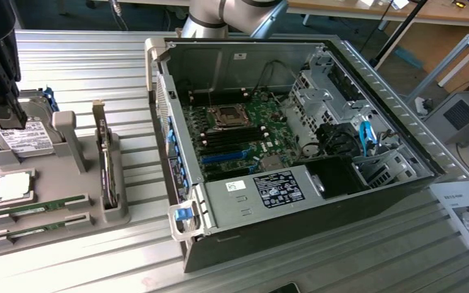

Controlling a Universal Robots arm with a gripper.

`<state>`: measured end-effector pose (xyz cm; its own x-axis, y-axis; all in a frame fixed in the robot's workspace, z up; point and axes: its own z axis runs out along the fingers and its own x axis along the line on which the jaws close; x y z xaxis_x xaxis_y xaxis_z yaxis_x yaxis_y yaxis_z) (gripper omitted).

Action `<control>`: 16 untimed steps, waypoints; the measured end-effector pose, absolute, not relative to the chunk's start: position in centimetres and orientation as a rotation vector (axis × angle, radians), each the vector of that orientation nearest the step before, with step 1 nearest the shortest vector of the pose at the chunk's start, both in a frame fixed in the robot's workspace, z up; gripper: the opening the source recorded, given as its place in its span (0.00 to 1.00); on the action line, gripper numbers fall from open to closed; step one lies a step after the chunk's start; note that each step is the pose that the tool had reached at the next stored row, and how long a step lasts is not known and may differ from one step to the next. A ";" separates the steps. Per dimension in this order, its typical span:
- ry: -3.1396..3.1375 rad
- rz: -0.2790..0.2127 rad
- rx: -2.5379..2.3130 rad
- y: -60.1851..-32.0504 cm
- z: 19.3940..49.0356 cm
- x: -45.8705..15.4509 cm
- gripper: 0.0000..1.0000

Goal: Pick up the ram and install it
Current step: 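Pick up the ram and move it above insertion slot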

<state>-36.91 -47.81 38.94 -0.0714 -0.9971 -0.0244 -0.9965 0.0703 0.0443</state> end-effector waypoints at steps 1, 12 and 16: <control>-2.289 -0.077 2.132 -47.9 38.9 -36.9 0.11; -2.289 -0.077 2.132 -50.1 37.0 -36.9 0.11; -2.289 -0.077 2.132 -50.3 35.6 -36.9 0.11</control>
<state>-36.92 -50.28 35.56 -0.0715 -0.9971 -0.0244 -0.9965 0.0704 0.0445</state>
